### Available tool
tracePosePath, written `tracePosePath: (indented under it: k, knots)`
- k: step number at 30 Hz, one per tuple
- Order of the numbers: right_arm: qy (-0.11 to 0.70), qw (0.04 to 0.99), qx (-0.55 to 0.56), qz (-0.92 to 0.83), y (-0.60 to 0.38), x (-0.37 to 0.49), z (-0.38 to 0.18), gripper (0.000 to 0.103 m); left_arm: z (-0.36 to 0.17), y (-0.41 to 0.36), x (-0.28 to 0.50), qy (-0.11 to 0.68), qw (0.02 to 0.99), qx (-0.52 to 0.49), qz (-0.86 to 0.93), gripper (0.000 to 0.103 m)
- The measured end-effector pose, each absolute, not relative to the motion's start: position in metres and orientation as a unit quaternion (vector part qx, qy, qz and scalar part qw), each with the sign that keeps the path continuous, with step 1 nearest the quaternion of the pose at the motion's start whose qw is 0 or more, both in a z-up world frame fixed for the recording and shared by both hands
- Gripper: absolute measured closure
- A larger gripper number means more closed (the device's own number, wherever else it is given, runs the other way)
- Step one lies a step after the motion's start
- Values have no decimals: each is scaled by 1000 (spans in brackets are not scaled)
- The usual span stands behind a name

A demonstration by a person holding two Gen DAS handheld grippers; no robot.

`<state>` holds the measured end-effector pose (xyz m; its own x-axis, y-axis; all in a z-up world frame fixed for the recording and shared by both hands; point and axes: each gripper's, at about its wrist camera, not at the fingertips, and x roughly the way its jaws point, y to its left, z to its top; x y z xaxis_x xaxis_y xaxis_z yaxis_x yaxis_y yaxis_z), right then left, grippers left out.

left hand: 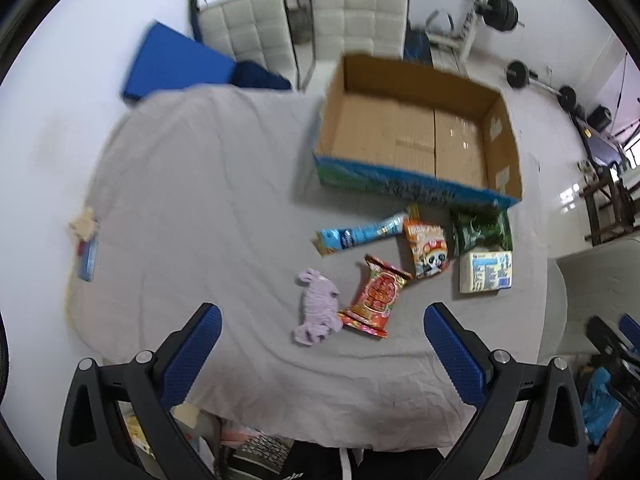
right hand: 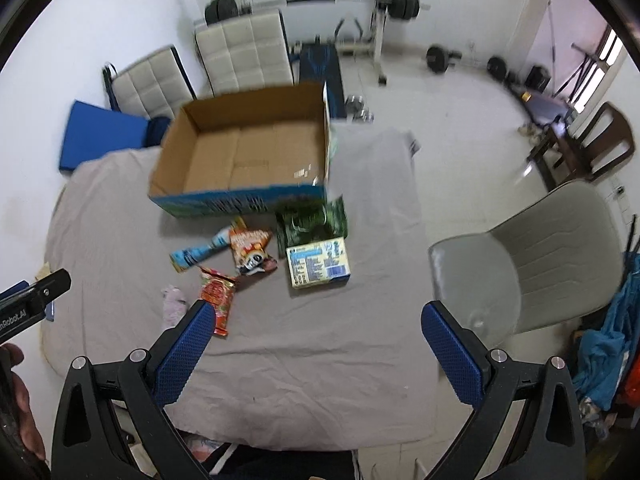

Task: Organize soft objects
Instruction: 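Grasp the red-orange snack bag with left tool while right tool grasps the yellow milk carton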

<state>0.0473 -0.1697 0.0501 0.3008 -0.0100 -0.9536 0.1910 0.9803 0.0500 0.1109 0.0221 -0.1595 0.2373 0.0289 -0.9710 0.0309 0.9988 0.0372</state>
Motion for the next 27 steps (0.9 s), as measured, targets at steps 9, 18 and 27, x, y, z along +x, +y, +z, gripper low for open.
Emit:
tracePosePath:
  k: [9, 18, 27]
  knots:
    - [646, 732, -193, 95, -124, 132, -119, 0, -271, -7, 131, 690, 722, 56, -12, 0]
    - [655, 620, -385, 197, -100, 156, -222, 0, -349, -14, 125, 741, 670, 44, -20, 0]
    - [733, 583, -282, 207, -118, 162, -267, 21, -378, -12, 130, 749, 659, 47, -36, 0]
